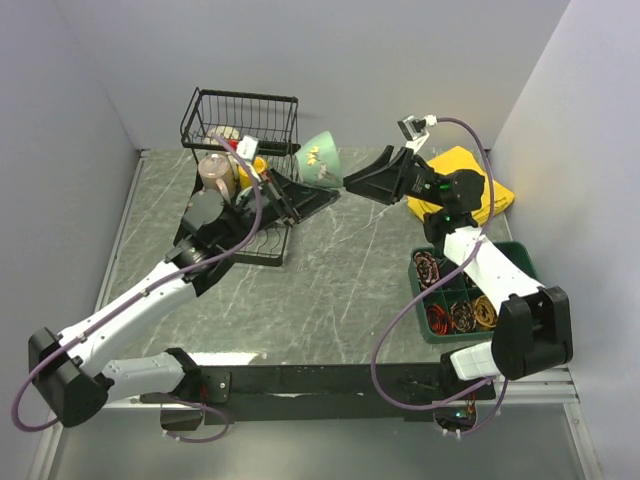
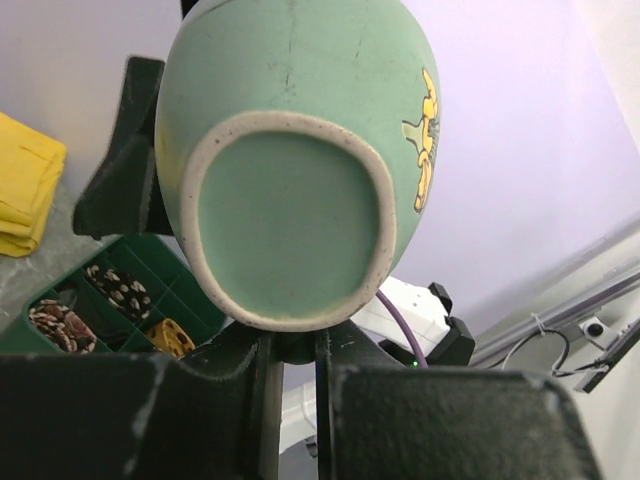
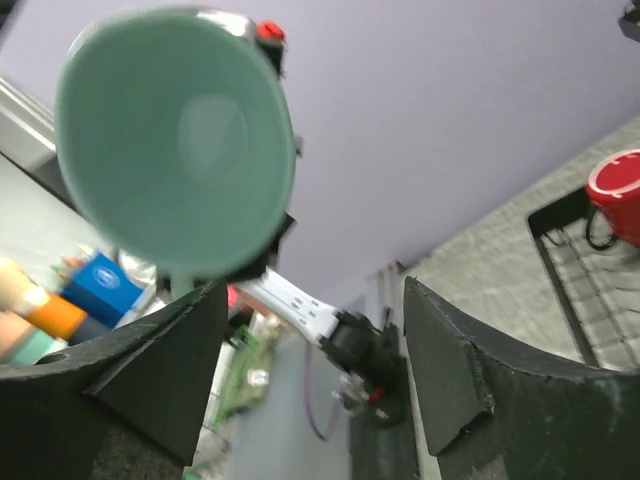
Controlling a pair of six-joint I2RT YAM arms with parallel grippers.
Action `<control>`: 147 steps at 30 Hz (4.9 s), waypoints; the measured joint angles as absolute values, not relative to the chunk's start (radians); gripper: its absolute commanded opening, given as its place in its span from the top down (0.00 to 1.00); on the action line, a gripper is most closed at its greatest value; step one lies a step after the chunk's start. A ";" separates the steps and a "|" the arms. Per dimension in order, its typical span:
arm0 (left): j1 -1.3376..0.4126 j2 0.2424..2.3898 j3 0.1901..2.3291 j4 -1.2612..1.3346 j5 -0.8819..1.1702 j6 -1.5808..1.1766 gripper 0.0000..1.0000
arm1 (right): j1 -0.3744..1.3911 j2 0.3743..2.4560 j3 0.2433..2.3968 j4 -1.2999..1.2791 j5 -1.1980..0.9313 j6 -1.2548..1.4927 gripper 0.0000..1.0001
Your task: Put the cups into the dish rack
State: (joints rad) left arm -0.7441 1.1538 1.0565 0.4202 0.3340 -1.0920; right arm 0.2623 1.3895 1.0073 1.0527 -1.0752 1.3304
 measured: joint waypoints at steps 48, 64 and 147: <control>-0.409 1.405 1.081 -0.591 -0.207 -1.162 0.99 | 0.012 1.067 0.800 -0.304 -1.087 -0.244 0.02; -0.402 1.604 1.145 -0.642 -0.289 -1.280 0.99 | -0.030 1.052 0.800 -0.326 -1.114 -0.253 0.01; -0.394 0.442 1.141 -0.740 -0.297 -0.535 0.04 | -0.247 0.590 1.084 -0.532 -0.044 0.032 0.00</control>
